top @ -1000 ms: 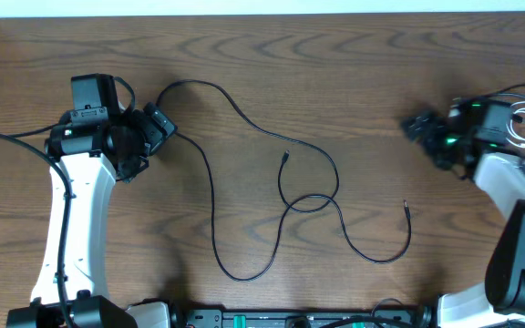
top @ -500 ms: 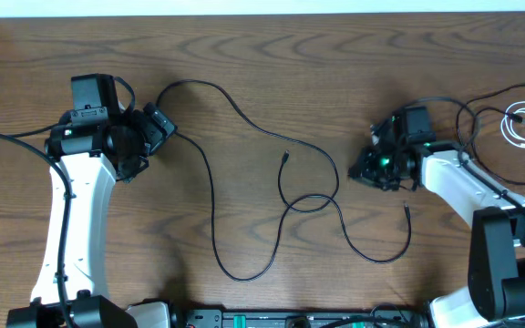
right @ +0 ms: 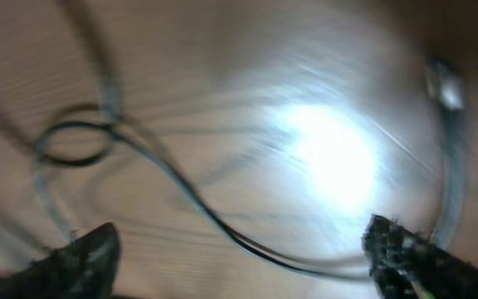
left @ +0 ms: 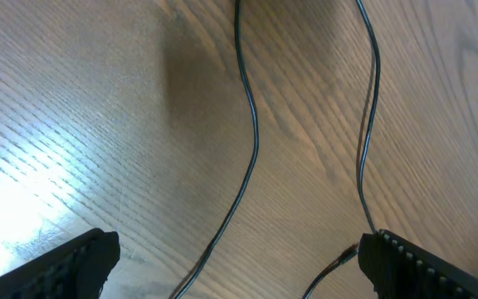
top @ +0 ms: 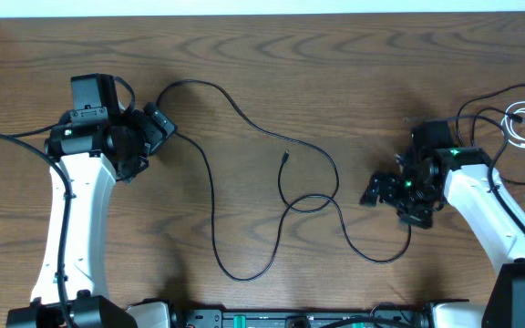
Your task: Untangle cables
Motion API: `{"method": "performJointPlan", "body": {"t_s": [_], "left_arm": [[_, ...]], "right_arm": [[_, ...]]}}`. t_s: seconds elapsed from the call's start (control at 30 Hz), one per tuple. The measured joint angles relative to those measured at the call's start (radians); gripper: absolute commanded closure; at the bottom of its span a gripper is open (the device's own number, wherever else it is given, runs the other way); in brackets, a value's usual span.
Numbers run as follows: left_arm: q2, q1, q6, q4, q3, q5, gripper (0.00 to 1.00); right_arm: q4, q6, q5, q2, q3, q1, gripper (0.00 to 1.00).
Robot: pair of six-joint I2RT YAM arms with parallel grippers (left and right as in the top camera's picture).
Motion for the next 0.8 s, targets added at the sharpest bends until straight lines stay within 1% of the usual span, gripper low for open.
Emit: {"method": "performJointPlan", "body": {"t_s": [0.03, 0.17, 0.2, 0.27, 0.37, 0.4, 0.47, 0.5, 0.7, 0.8], "left_arm": [[0.000, 0.000, 0.000, 0.000, 0.000, 0.000, 0.02], [0.000, 0.000, 0.000, 0.000, 0.000, 0.000, 0.02], [0.000, 0.000, 0.000, -0.001, 0.000, 0.000, 0.02], [0.000, 0.000, 0.000, -0.001, 0.000, 0.000, 0.02], [0.000, 0.000, 0.000, 0.000, 0.000, 0.000, 0.02], [0.000, 0.000, 0.000, -0.001, 0.000, 0.000, 0.02], [0.000, 0.000, 0.000, 0.000, 0.000, 0.000, 0.02], [0.000, 0.000, 0.000, 0.000, 0.000, 0.000, 0.02], [0.000, 0.000, 0.000, 0.000, 0.000, 0.000, 0.02], [0.000, 0.000, 0.000, 0.000, 0.000, 0.000, 0.02]], "right_arm": [[-0.015, 0.021, 0.028, 0.000, -0.004, 0.000, 0.09], [-0.032, 0.140, 0.092, 0.000, -0.056, 0.000, 0.10], [-0.031, 0.175, 0.100, 0.000, -0.078, 0.000, 0.12], [-0.017, 0.247, 0.116, 0.000, -0.130, 0.000, 0.19], [0.063, 0.329, 0.126, 0.000, -0.207, 0.000, 0.44], [0.099, 0.346, 0.128, 0.000, -0.229, 0.000, 0.57], [0.117, 0.383, 0.139, -0.011, -0.245, 0.000, 0.87], [0.134, 0.394, 0.141, -0.023, -0.253, 0.000, 0.99], [0.327, 0.418, 0.101, -0.045, -0.267, -0.001, 0.99], [0.511, 0.393, 0.085, -0.035, -0.282, -0.001, 0.99]]}}
